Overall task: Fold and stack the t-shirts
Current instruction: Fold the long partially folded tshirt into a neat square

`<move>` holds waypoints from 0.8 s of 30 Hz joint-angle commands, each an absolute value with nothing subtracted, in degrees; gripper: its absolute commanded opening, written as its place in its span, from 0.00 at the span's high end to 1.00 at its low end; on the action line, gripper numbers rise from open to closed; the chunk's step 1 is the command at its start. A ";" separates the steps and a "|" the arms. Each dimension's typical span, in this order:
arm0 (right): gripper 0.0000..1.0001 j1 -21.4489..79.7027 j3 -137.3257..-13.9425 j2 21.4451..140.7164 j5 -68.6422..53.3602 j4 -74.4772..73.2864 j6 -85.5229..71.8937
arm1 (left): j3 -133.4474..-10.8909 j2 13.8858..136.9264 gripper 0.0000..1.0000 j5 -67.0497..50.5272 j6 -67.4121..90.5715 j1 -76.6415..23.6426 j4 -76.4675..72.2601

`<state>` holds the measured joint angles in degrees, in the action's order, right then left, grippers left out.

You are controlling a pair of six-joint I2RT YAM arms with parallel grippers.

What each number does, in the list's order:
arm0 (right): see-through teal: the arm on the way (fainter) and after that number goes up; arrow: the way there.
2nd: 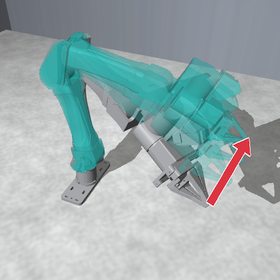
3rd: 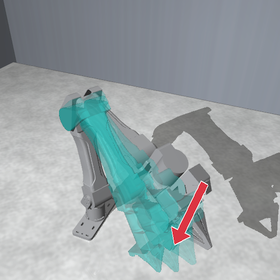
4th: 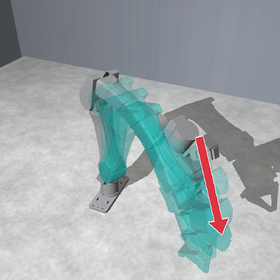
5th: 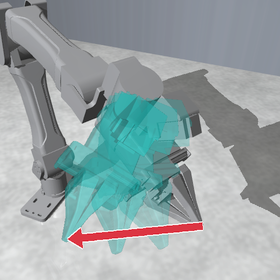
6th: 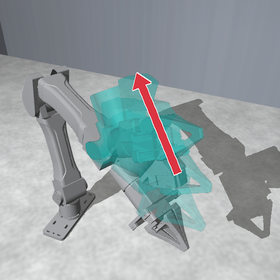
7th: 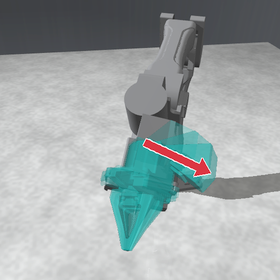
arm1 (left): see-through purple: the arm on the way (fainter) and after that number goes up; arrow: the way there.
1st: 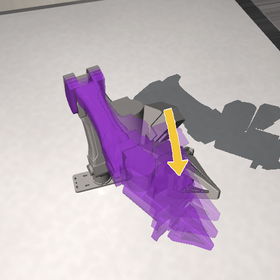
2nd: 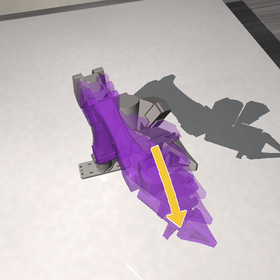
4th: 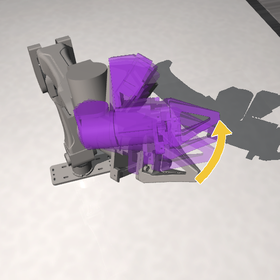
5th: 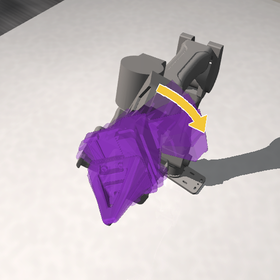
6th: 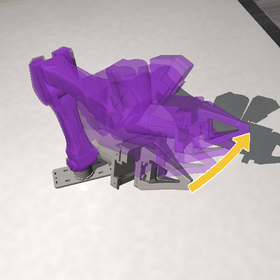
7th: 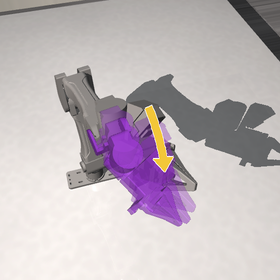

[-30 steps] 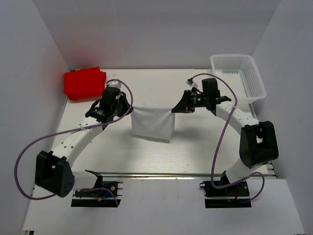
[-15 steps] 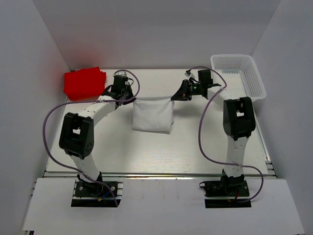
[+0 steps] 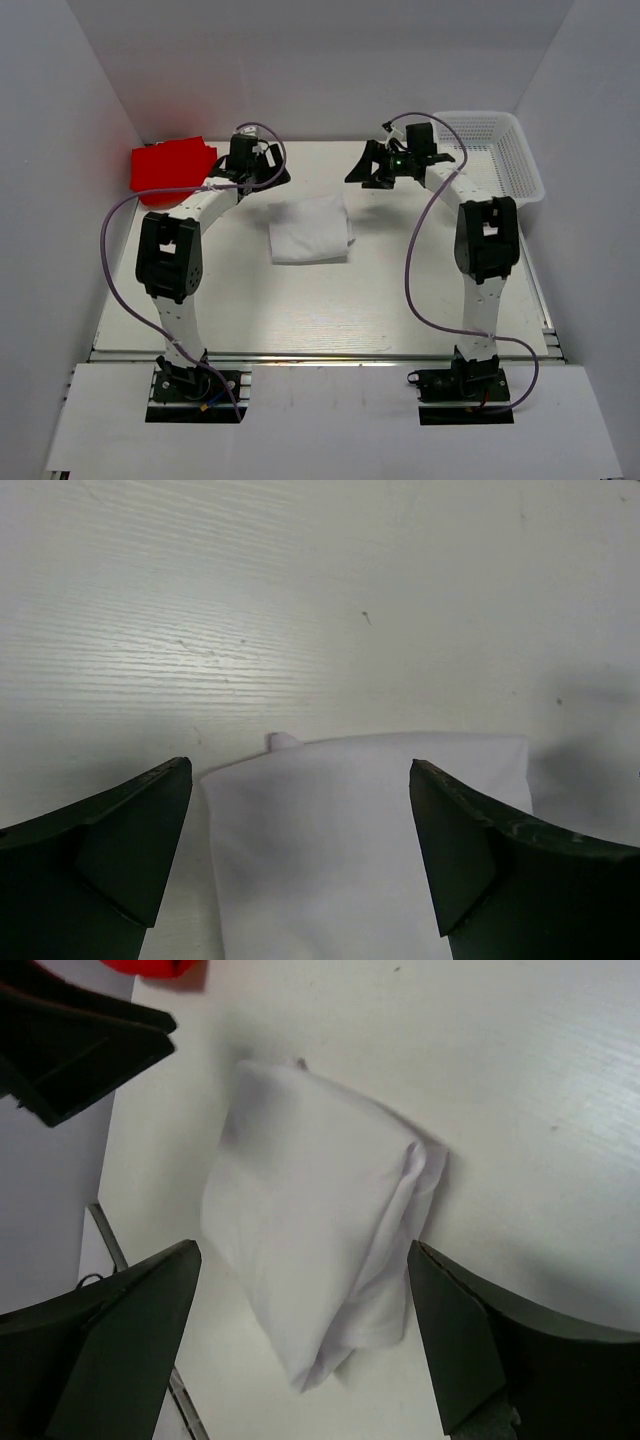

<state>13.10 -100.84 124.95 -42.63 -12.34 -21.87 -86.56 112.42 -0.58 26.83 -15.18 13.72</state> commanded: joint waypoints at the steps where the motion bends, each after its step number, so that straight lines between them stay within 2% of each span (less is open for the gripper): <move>1: 0.10 14.94 -95.02 114.38 -40.60 -12.40 -18.72 | -84.03 107.94 0.00 -8.93 23.91 -16.35 12.74; 5: 0.10 19.23 -85.64 109.52 -44.46 -8.19 -19.59 | -76.84 106.70 0.00 -17.47 24.60 -16.87 6.79; 12: 0.10 23.46 -80.34 112.76 -49.65 2.45 -27.14 | -71.90 106.70 0.00 -20.13 25.75 -17.93 3.88; 14: 0.10 23.03 -78.06 115.40 -52.62 5.88 -28.99 | -69.89 106.70 0.00 -20.65 25.75 -17.93 2.82; 15: 0.10 22.42 -73.70 115.92 -53.08 12.50 -33.09 | -69.18 106.70 0.00 -20.65 25.75 -17.93 1.94; 24: 0.10 17.67 -60.04 123.04 -52.64 23.45 -38.66 | -66.62 109.16 0.00 -25.04 21.72 -17.93 0.09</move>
